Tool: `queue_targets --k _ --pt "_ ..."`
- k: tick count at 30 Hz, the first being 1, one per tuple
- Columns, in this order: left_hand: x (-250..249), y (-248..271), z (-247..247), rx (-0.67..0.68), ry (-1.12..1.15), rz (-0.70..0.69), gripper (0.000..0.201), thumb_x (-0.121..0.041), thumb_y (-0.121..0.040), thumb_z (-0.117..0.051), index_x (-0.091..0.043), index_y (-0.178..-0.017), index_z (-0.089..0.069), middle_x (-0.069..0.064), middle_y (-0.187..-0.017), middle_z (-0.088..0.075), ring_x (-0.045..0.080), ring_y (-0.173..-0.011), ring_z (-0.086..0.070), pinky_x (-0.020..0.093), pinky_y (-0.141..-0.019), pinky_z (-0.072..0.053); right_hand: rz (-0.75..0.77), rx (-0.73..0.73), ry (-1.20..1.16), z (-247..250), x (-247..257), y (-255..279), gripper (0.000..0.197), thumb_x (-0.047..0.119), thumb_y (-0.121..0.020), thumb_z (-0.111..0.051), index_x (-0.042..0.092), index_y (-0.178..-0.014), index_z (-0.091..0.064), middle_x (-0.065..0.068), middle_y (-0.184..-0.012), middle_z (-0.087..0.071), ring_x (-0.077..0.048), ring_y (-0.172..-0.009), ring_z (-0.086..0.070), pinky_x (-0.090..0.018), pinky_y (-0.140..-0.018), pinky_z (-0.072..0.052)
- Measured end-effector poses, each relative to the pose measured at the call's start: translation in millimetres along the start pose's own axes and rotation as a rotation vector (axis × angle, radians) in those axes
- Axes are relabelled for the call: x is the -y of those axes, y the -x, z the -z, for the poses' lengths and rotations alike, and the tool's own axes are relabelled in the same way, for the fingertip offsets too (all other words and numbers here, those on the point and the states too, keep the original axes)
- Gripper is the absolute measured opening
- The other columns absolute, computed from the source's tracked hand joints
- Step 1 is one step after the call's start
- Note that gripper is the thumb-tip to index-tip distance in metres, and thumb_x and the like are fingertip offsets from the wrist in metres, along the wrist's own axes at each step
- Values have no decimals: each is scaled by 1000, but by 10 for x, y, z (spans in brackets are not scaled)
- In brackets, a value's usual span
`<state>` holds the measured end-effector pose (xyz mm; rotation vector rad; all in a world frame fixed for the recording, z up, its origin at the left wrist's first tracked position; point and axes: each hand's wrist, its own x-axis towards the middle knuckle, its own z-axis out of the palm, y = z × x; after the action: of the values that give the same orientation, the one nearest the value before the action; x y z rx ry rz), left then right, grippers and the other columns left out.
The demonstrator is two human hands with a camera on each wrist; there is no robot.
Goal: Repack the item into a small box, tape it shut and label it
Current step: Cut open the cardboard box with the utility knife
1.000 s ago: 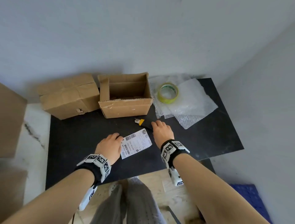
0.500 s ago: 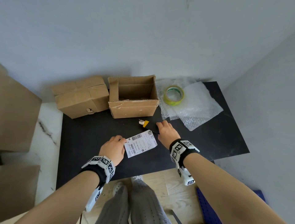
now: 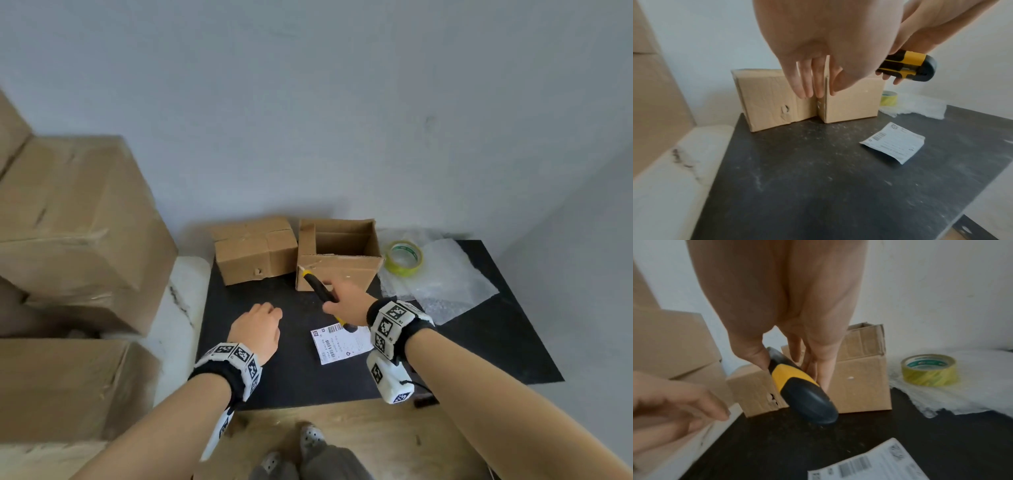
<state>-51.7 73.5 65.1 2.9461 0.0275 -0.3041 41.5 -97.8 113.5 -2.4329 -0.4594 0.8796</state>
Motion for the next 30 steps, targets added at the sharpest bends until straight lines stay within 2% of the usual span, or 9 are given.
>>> queue_targets --k 3,5,8,11,16,18,23,27,30 --pt "201 43 148 -23 -1 49 31 -21 -96 -40 -20 -126 -48 -2 -125 -50 16 -117 -46 30 -89 -45 22 -3 -40 15 255 -32 52 17 -93 -53 12 -140 -33 -13 -114 -59 -23 -94 -56 -31 -82 -46" --pt "311 62 221 -22 -10 81 30 -21 -96 -40 -19 -124 -49 -1 -123 -51 17 -115 -47 31 -89 -45 29 4 -81 13 398 -63 50 16 -92 -53 11 -139 -36 -15 -115 -62 -26 -100 -59 -34 -90 -46" --pt "420 87 327 -18 -44 119 29 -22 -96 -39 -17 -122 -51 2 -121 -51 20 -115 -47 33 -88 -44 27 8 -115 19 584 -113 47 15 -90 -55 6 -135 -44 -15 -113 -63 -26 -100 -60 -35 -91 -48" --pt "509 79 405 -26 -60 150 28 -22 -97 -37 -15 -120 -52 3 -120 -52 21 -113 -48 33 -87 -44 44 21 -120 54 735 -167 40 12 -89 -55 3 -128 -51 -2 -88 -61 -20 -89 -57 -31 -82 -47" --pt "635 -39 526 -47 -61 212 29 -23 -97 -36 -14 -119 -53 5 -117 -53 23 -111 -49 35 -85 -44 67 74 -113 188 938 -351 43 14 -91 -54 8 -133 -49 -11 -115 -62 -18 -94 -57 -29 -89 -47" --pt "677 -97 551 -54 -41 251 29 -24 -98 -34 -13 -115 -54 5 -114 -54 23 -110 -49 36 -85 -44 74 105 -152 243 999 -457 45 11 -91 -52 8 -135 -46 -13 -113 -62 -20 -91 -59 -33 -90 -50" --pt "726 -271 566 -62 -37 313 38 -34 -102 -25 -14 -113 -56 3 -112 -56 22 -110 -50 39 -89 -40 89 168 -216 386 1075 -775 43 7 -93 -48 6 -136 -41 -5 -83 -57 -18 -74 -59 -28 -70 -54" --pt "764 -405 553 -71 -1 354 41 -36 -101 -26 -14 -108 -59 4 -107 -60 22 -101 -56 36 -81 -45 108 211 -181 509 1167 -1014 43 7 -95 -44 5 -137 -38 -10 -87 -55 -19 -72 -55 -26 -65 -52" --pt "792 -471 547 -75 22 377 42 -36 -101 -25 -14 -110 -59 4 -106 -60 22 -99 -57 35 -80 -47 124 224 -142 596 1262 -1151 36 6 -97 -39 2 -133 -40 -13 -89 -52 -16 -65 -52 -15 -50 -47"
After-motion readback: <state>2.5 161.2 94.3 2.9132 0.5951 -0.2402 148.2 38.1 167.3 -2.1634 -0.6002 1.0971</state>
